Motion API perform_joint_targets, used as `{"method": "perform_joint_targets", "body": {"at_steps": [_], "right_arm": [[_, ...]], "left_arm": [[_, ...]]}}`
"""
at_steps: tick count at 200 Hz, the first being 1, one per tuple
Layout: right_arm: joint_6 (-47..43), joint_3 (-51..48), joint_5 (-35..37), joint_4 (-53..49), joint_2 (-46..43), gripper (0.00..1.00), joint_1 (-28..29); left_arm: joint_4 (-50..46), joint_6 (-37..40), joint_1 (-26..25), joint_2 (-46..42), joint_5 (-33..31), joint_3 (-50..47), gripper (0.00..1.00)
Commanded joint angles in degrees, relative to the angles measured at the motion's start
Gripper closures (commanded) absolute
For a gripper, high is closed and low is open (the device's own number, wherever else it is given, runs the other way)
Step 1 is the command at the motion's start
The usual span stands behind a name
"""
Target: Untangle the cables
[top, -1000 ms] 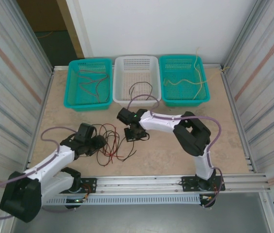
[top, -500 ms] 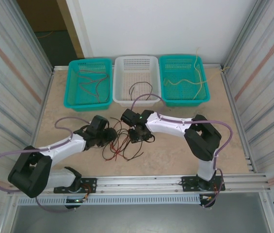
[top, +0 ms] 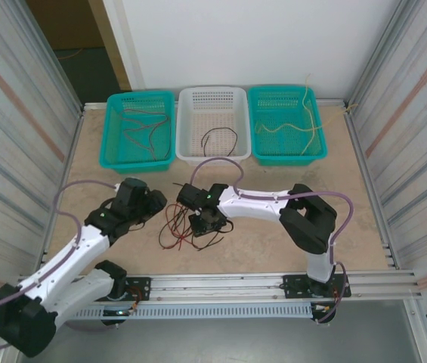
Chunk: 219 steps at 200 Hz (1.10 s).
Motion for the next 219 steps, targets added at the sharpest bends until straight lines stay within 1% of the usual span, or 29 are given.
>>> {"method": "perform_joint_targets", "body": {"at_steps": [1, 24, 56, 79, 118, 124, 135, 144, 155, 176, 200, 219], "right_arm": [[0.01, 3.07, -2.19, 0.87, 2.88, 0.63, -0.16], [0.33, 4.54, -2.39, 0.13, 4.95, 0.62, -0.05], [0.54, 5.87, -2.09, -0.52, 6.61, 0.58, -0.26], [0.76, 8.17, -0.69, -2.81, 9.02, 0.59, -0.12], [1.13, 10.13, 2.89, -6.41, 11.10, 0.71, -0.45], [1.11, 10.00, 3.07, -6.36, 10.93, 0.75, -0.64], [1.04, 9.63, 3.48, -6.51, 10.40, 0.87, -1.14], [0.84, 9.26, 4.24, -6.50, 9.47, 0.94, -1.42], [0.20, 8.52, 5.48, -6.18, 7.55, 1.00, -1.74], [-1.92, 6.20, 6.84, -3.66, 1.89, 1.00, -2.11], [-4.52, 2.85, 6.83, 1.03, -6.01, 1.00, -2.36], [-5.89, 0.15, 5.40, 4.78, -11.95, 1.00, -2.71]], "left_arm": [[-5.95, 1.16, 0.90, -3.00, -1.68, -1.49, 0.50], [-5.98, 1.26, 1.01, -3.72, -0.78, -1.88, 0.50], [-4.45, 1.76, 1.10, -2.40, -0.05, -1.95, 0.50], [-3.44, 1.95, 1.10, -1.24, 0.36, -1.77, 0.50], [-2.13, 2.22, 1.10, -0.95, 1.45, -2.03, 0.50], [-2.08, 2.22, 1.10, -0.97, 1.58, -2.12, 0.50], [-2.02, 2.23, 1.09, -1.06, 1.68, -2.29, 0.51], [-2.00, 2.22, 1.06, -1.12, 1.79, -2.38, 0.51], [-1.44, 2.30, 1.10, -1.22, 2.37, -2.55, 0.51], [0.86, 2.63, 1.10, -1.35, 4.12, -2.73, 0.50], [4.23, 2.42, 1.05, -1.45, 6.67, -2.91, 0.50], [10.03, 2.48, 0.92, -1.50, 11.07, -3.37, 0.48]]}}
